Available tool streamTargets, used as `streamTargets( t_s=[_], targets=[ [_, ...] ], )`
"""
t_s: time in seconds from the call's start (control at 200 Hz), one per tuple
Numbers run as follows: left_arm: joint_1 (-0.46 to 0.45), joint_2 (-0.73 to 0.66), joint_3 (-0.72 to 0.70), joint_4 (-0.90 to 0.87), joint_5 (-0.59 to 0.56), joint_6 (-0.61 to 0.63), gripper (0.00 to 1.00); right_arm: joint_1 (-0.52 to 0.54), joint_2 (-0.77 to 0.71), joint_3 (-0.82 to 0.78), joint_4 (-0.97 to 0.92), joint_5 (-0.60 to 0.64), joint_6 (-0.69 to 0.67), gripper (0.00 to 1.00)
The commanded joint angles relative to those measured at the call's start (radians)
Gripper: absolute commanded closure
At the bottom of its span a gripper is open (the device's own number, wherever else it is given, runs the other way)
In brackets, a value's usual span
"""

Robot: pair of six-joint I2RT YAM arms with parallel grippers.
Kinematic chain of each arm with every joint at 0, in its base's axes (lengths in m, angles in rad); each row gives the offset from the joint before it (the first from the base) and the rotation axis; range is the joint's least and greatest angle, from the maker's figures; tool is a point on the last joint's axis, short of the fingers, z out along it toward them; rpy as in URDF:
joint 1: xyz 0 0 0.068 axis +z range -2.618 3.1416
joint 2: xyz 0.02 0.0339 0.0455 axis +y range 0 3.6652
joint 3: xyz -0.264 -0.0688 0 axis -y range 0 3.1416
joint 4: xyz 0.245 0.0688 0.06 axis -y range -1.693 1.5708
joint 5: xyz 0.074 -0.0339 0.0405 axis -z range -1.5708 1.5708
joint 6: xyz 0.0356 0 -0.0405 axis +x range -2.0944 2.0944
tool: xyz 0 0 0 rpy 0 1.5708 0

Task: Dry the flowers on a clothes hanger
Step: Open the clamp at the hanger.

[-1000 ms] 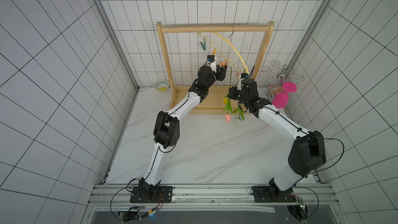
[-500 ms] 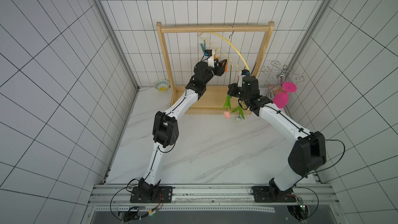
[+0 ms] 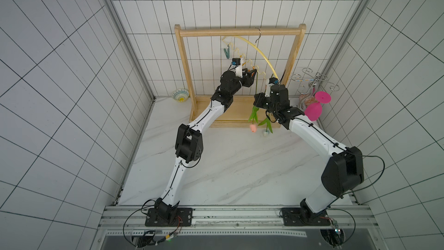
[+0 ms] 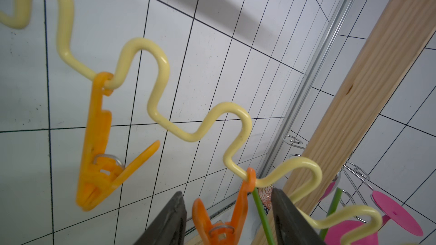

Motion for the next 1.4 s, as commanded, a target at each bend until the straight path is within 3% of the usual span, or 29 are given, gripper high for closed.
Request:
streamTargets(
  t_s=[0.0, 0.225, 0.42, 0.645, 0.92, 1.145, 1.394],
  targets=[
    [-0.004, 0.029, 0.022, 0.02, -0.002, -0.007, 0.42, -0.007, -0.004, 0.04, 0.014, -0.008, -0.017, 1.0],
    [-0.003, 0.047, 0.039, 0.042, -0.012, -0.002, 0.5, -0.007, -0.001, 0.045, 0.016, -0.008, -0.032, 1.0],
    [0.002, 0.065, 0.052, 0.064, -0.021, -0.011, 0.42, -0.007, 0.0, 0.044, 0.014, -0.002, -0.046, 1.0],
    [0.002, 0.077, 0.072, 0.092, -0.019, -0.016, 0.44, -0.007, 0.002, 0.048, 0.012, -0.014, -0.051, 1.0],
    [0.001, 0.086, 0.068, 0.086, -0.012, -0.024, 0.56, -0.007, -0.007, 0.048, 0.011, -0.008, -0.055, 1.0],
    [0.0, 0.075, 0.067, 0.091, -0.027, -0.019, 0.75, -0.009, 0.002, 0.043, 0.013, 0.0, -0.06, 1.0],
    [0.002, 0.035, 0.036, 0.087, -0.047, -0.015, 0.8, -0.015, 0.027, 0.032, 0.018, 0.017, -0.054, 1.0]
  ],
)
